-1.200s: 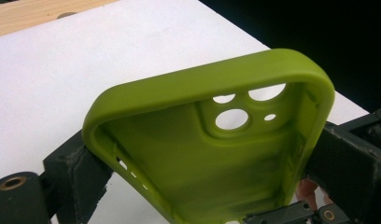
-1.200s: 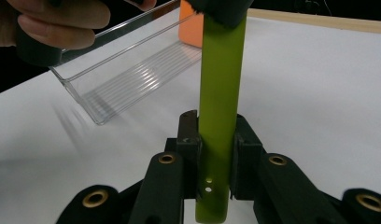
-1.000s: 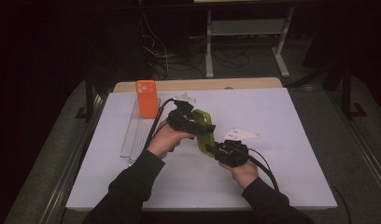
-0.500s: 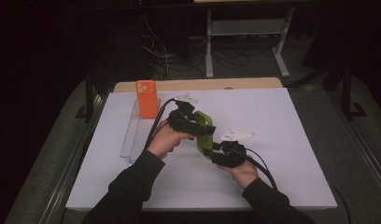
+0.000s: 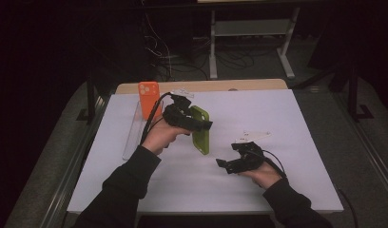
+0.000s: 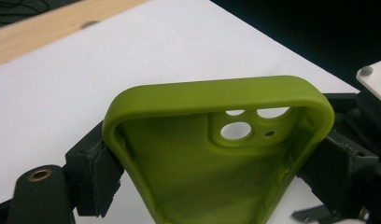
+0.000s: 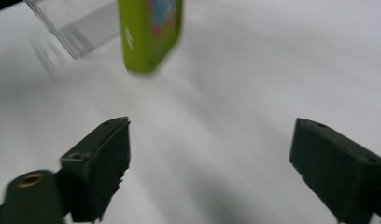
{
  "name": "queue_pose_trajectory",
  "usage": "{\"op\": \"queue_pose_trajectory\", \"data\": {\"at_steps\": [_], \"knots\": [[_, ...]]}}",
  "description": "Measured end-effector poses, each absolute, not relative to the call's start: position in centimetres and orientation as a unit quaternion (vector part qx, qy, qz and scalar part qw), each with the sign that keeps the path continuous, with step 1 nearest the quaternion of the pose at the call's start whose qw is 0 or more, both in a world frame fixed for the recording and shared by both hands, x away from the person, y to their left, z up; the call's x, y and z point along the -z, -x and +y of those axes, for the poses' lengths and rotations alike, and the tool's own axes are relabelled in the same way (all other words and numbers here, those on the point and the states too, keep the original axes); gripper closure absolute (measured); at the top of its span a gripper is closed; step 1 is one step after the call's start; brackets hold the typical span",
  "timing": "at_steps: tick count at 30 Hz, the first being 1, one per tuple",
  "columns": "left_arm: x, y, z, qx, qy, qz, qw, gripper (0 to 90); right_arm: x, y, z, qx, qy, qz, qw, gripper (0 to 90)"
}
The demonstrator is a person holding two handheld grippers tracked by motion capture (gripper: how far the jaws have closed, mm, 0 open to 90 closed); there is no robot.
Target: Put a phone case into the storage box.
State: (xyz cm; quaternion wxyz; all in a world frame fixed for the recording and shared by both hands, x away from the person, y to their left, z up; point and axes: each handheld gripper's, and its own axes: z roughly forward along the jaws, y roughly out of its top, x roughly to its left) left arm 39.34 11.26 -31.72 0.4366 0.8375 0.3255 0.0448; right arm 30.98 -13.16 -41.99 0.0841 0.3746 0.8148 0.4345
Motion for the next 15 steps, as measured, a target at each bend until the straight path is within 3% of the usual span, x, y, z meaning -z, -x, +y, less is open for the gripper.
{"op": "queue_pose_trajectory", "data": {"at_steps": [4, 15], "knots": [[30.4, -39.8, 12.3, -0.063, -0.838, 0.334, 0.427, 15.2, 42.5, -30.8, -14.4, -0.419, -0.371, 0.823, 0.097, 0.2], [26.5, -41.7, 17.1, -0.124, -0.819, 0.387, 0.405, 15.2, 43.0, -29.5, -17.1, -0.406, -0.364, 0.830, 0.120, 0.0]]}}
